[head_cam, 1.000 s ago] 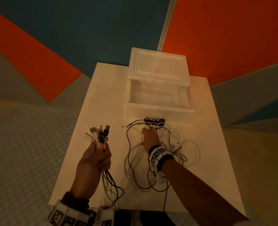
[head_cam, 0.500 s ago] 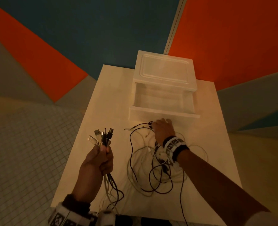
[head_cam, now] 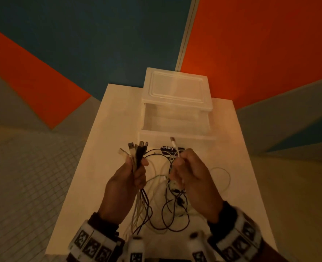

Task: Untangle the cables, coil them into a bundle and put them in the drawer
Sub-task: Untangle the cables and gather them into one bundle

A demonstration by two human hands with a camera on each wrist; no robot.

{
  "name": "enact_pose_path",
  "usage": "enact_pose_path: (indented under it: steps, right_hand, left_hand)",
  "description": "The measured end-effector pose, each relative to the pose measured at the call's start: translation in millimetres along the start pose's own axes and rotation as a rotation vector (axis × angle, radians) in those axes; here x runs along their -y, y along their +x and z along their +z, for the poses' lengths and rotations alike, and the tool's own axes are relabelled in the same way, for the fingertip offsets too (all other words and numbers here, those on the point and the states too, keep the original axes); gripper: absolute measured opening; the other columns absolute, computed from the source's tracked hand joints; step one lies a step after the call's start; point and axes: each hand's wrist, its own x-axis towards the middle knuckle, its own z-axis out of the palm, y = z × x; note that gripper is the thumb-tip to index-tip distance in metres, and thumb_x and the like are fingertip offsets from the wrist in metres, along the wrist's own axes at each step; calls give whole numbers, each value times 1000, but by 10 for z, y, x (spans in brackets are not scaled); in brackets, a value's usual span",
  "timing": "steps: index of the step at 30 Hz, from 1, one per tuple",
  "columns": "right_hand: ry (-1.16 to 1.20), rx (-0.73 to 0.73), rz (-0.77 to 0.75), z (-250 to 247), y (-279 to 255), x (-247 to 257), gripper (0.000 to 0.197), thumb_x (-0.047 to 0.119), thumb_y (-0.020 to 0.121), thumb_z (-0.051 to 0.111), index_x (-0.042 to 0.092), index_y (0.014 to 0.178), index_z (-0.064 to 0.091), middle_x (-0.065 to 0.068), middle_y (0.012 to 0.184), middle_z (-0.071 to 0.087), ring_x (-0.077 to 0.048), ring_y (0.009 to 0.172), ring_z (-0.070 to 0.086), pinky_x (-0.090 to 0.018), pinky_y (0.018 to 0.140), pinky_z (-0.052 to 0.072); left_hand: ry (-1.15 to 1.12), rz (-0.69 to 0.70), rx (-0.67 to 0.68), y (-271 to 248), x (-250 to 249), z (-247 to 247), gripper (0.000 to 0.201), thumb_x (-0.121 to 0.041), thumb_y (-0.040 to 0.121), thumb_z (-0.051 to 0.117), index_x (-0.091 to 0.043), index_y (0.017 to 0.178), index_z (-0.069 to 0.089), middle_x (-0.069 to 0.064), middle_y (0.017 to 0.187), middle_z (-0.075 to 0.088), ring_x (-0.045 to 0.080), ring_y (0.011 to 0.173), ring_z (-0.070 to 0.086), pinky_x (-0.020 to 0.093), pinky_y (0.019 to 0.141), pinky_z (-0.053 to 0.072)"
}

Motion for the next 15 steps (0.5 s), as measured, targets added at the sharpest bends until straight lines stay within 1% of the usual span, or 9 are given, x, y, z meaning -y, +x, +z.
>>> enact_pose_path:
  steps: [2,4,5,6,8,10,11,13,15]
  right_hand:
    - [95,16,21,55,83,-18,30,27,101,41,43,77,48,0,104,69,-18,94,67,-30,66,53]
    - [154,30,59,75,211,-51,20,27,104,38,30,86,46,-2,128,62,-17,116,61,-39,85,56]
    - [172,53,65,95,265,-62,19,25,105,36,22,88,44,-4,130,61,-17,116,61,-40,93,53]
    - [176,77,54,129,289,-59,19,23,105,34,17,89,42,-9,126,64,-18,109,65,-39,93,53]
    - [172,124,-5,212,272,-42,18,20,106,31,12,91,39,-26,106,67,-25,75,66,-39,73,54]
    - [147,106,-26,273,250,-35,18,19,106,31,12,92,39,-31,98,66,-24,57,57,-38,57,47]
    - [137,85,-32,289,248,-47,17,19,106,32,10,93,40,-27,100,67,-24,58,57,-37,57,47]
    - [30,8,-76,286,253,-76,19,22,104,37,7,99,47,-12,112,63,-17,76,63,-35,71,53]
    - [-147,-127,-150,247,239,-72,13,23,101,44,13,98,53,-1,114,52,0,95,55,-18,84,47]
  left_hand:
    - [2,-25,42,-21,37,51,38,-36,98,41,-6,95,64,8,76,21,15,61,22,28,57,24]
    - [32,-60,81,-58,81,90,33,-33,94,44,-6,91,63,4,72,28,13,60,25,27,56,26]
    - [56,-74,96,-64,105,110,31,-32,93,45,-7,88,62,2,71,31,12,59,26,26,55,28]
    - [80,-84,109,-67,129,133,29,-31,93,46,-7,85,61,2,70,31,12,58,27,25,54,30]
    - [118,-99,119,-67,160,186,27,-30,92,48,-7,83,58,2,70,30,12,56,28,23,53,32]
    - [138,-109,112,-74,169,221,27,-31,93,48,-6,85,55,2,69,28,12,55,25,23,51,31]
    - [149,-108,99,-74,172,226,28,-31,94,48,-5,86,53,1,68,27,12,55,24,23,50,30]
    - [163,-86,52,-68,166,234,28,-29,98,47,-4,87,52,0,67,28,12,55,23,23,50,29]
    - [167,-51,-19,-37,146,230,29,-29,95,44,-2,91,54,-2,65,31,11,55,25,24,52,30]
